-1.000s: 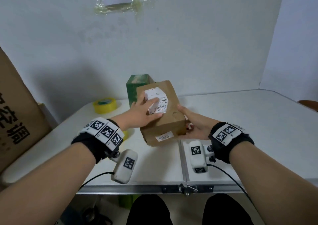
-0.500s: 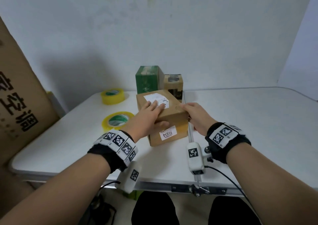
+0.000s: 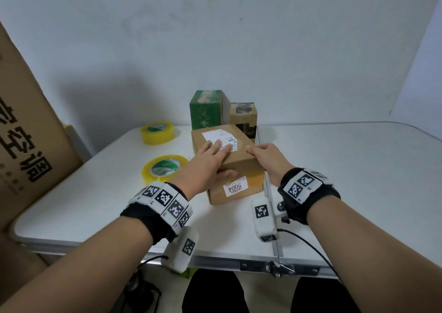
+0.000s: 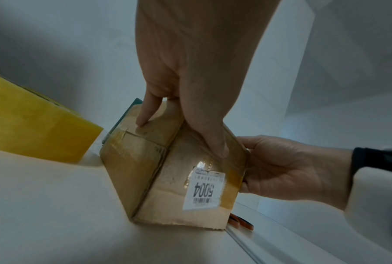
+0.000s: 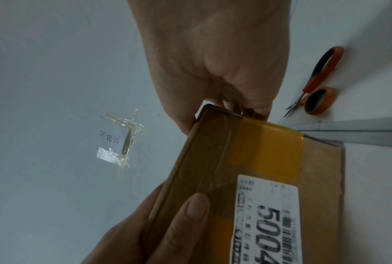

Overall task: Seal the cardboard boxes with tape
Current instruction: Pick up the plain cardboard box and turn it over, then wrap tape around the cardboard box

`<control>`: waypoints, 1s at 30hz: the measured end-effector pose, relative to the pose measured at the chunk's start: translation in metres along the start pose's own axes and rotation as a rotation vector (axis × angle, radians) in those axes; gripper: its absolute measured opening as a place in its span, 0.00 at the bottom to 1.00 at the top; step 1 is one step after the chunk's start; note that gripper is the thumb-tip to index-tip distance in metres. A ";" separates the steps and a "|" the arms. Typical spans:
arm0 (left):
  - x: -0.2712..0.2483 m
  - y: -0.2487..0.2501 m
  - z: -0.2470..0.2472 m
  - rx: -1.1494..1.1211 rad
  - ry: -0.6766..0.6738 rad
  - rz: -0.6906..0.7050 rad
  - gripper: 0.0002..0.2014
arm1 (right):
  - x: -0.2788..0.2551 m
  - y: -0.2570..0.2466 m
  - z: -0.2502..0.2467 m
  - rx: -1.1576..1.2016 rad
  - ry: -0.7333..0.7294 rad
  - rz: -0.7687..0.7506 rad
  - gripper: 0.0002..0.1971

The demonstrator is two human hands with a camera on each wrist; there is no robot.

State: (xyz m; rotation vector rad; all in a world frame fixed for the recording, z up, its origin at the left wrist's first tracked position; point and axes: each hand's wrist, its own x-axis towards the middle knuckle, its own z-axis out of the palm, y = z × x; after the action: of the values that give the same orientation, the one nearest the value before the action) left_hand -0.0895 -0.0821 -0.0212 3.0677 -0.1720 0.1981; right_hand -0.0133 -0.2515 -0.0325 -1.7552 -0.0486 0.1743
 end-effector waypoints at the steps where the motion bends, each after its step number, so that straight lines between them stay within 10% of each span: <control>1: 0.000 0.000 0.000 0.001 0.001 0.001 0.40 | 0.000 0.001 0.001 -0.009 -0.005 -0.002 0.32; 16: -0.005 0.001 -0.012 -0.146 -0.025 -0.014 0.35 | -0.007 -0.004 0.001 -0.088 0.035 -0.065 0.26; 21: -0.007 -0.044 -0.036 -0.526 0.343 -0.350 0.23 | -0.009 -0.013 -0.005 -0.079 0.083 -0.069 0.29; 26: -0.007 -0.094 0.002 -0.002 -0.211 -0.552 0.32 | -0.009 -0.021 -0.008 -0.106 0.156 -0.153 0.19; 30: -0.008 -0.107 0.021 0.040 -0.239 -0.459 0.24 | -0.014 -0.033 -0.011 -0.124 0.209 -0.244 0.18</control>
State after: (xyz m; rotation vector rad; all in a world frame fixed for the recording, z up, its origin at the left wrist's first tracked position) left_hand -0.0824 0.0239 -0.0490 3.0535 0.5262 -0.1907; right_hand -0.0235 -0.2577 0.0033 -1.8649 -0.1232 -0.1935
